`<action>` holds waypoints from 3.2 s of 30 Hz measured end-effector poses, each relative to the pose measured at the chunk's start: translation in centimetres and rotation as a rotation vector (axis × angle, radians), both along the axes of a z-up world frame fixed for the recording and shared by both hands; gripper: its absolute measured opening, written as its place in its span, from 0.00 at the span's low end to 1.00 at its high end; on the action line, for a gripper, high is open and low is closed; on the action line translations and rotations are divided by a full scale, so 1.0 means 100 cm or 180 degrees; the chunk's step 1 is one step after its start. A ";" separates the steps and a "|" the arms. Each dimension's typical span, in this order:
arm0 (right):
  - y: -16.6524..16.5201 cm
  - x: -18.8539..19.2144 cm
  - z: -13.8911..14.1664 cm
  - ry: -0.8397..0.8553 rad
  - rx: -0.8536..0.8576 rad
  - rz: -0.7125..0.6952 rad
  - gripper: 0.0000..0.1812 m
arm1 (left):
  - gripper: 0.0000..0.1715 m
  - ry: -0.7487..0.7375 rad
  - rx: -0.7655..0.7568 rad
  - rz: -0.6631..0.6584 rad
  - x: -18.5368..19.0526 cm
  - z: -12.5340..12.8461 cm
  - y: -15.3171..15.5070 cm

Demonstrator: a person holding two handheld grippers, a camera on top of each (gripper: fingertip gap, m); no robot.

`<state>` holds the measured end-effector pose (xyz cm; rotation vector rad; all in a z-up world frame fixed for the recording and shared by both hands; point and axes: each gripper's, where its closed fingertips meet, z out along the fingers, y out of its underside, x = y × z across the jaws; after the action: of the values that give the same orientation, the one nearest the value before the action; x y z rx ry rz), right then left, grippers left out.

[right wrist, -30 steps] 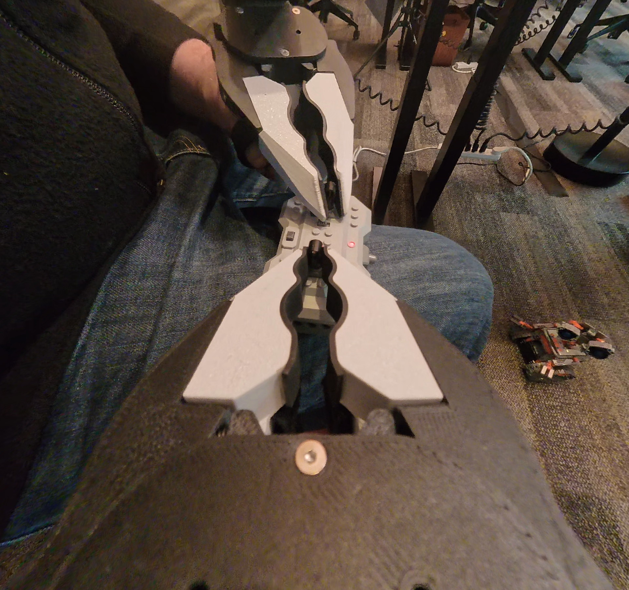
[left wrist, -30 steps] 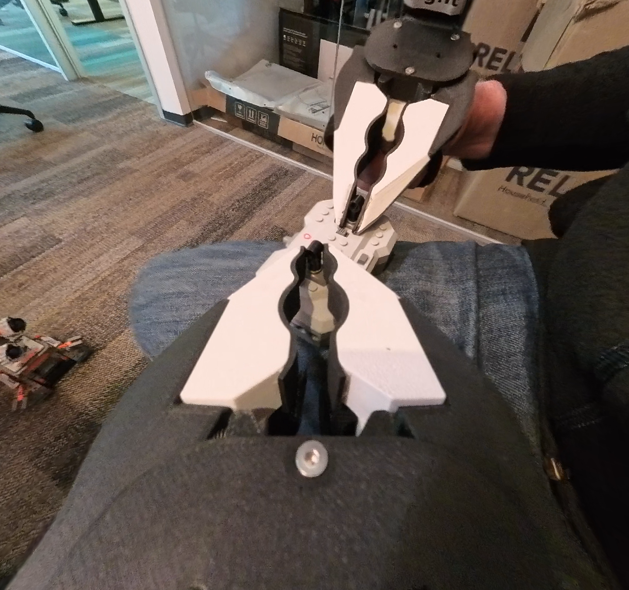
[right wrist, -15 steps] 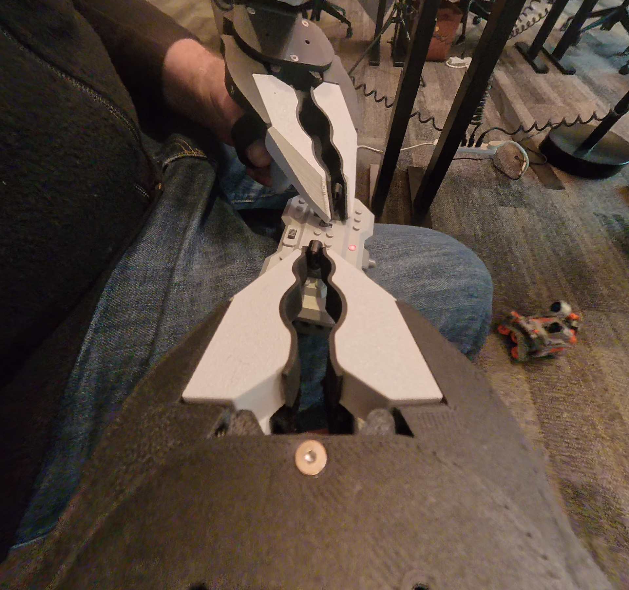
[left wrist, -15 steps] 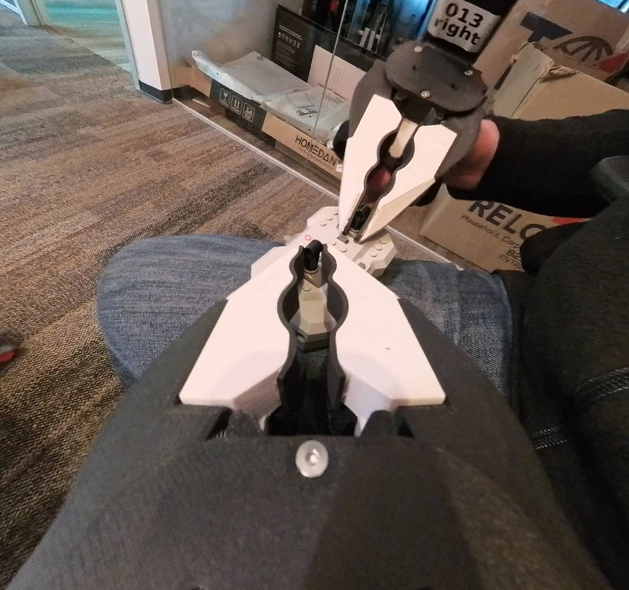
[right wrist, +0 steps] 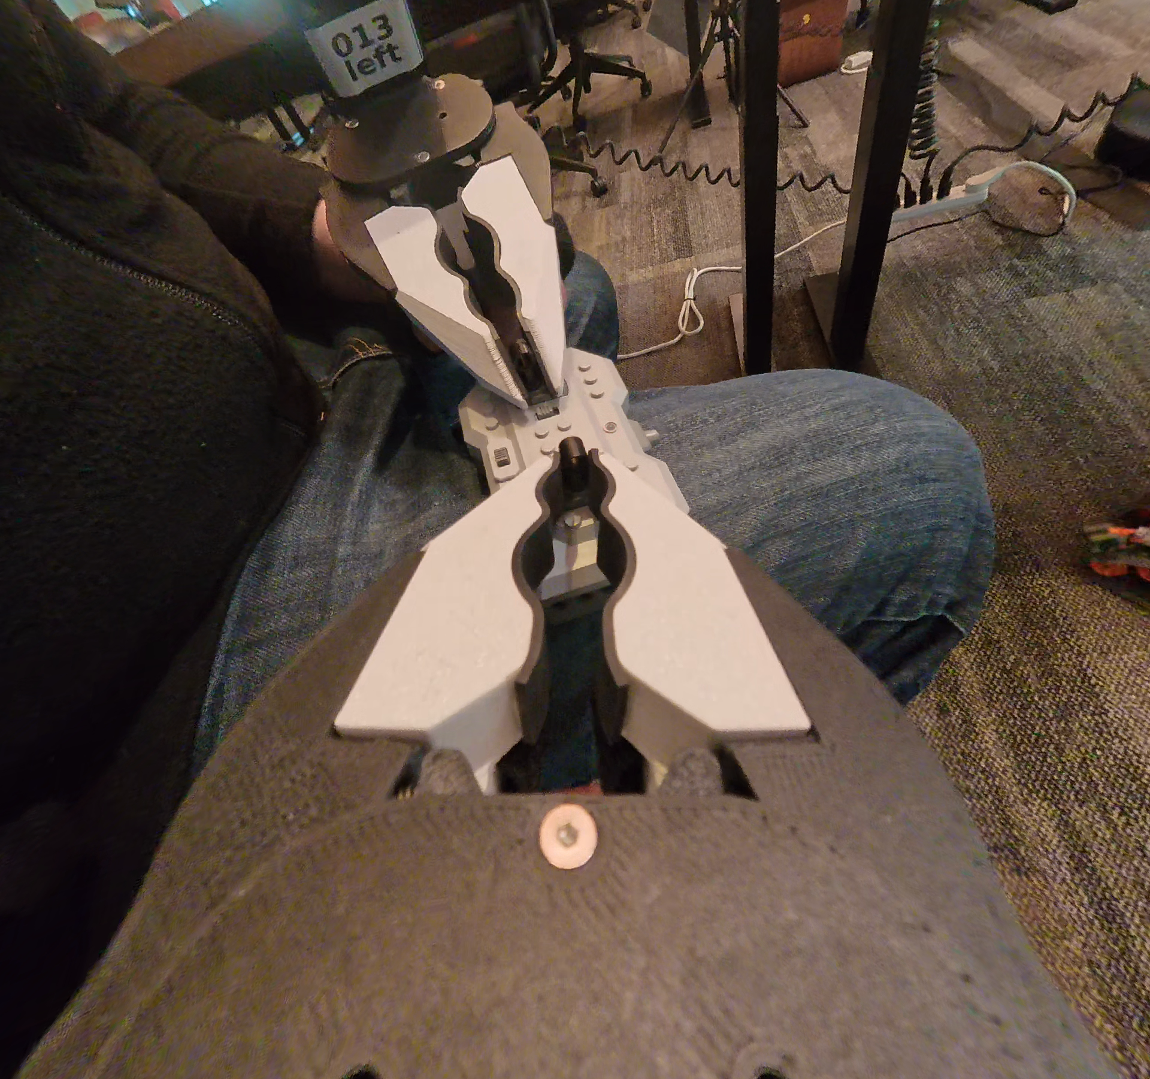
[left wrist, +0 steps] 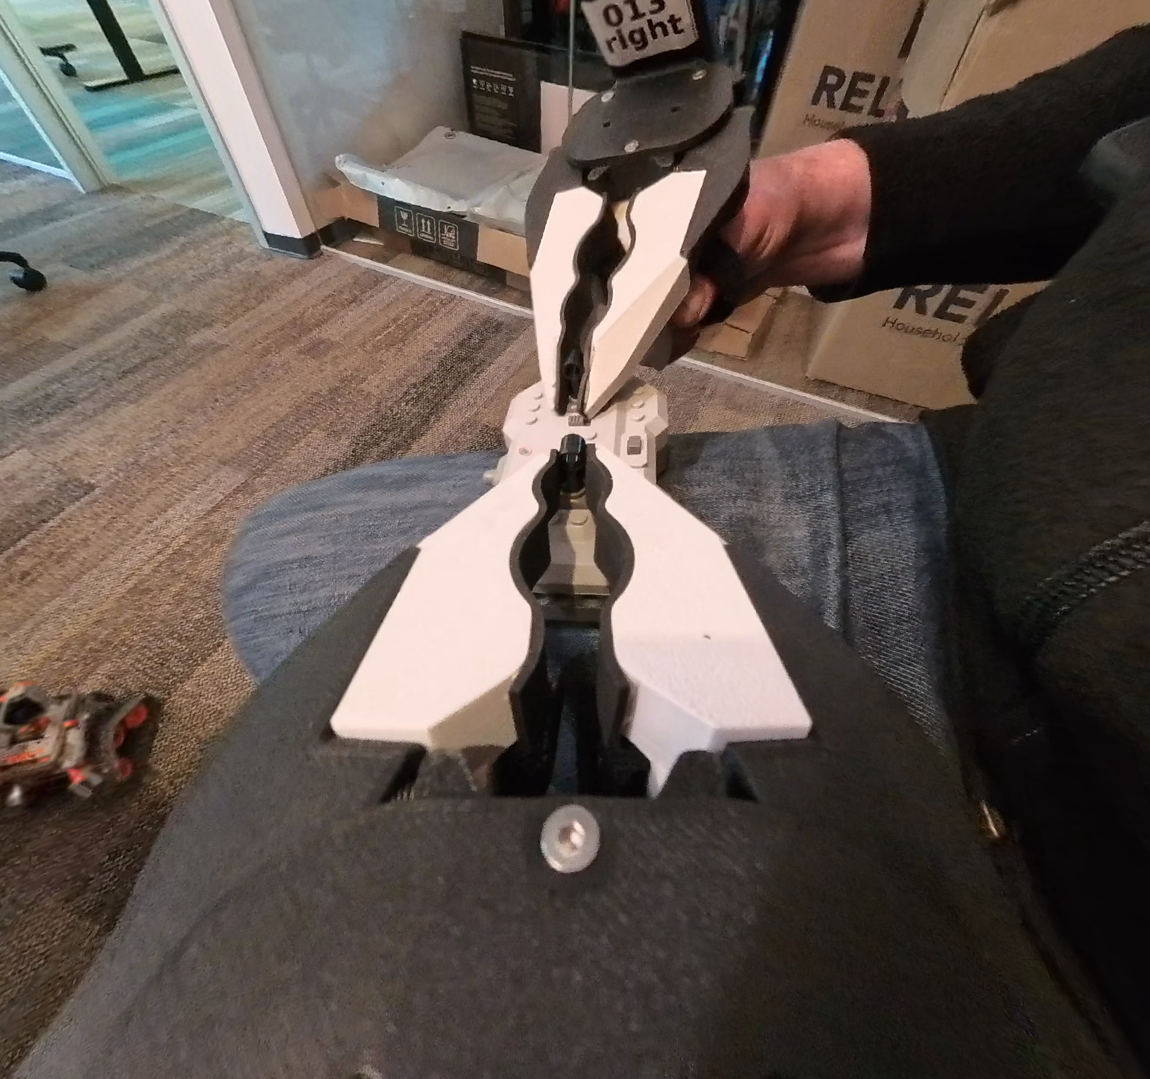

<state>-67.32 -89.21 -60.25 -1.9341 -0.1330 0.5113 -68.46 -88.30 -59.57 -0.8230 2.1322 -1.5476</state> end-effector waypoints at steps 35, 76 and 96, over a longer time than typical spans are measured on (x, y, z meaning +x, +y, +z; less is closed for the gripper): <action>-0.003 -0.001 0.004 -0.0476 0.0122 0.0017 0.03 | 0.07 0.0625 -0.0729 0.0227 0.010 0.002 0.002; -0.011 0.003 0.002 -0.0149 0.0152 -0.0191 0.03 | 0.04 0.0763 -0.0849 0.0303 0.016 0.000 -0.003; -0.011 0.009 0.001 0.0393 0.0008 -0.0302 0.03 | 0.04 0.0887 -0.0848 0.0264 0.019 0.001 -0.004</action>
<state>-66.38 -90.33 -60.17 -1.8908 0.0371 0.5652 -66.57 -88.71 -59.52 -1.2666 2.0675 -1.7865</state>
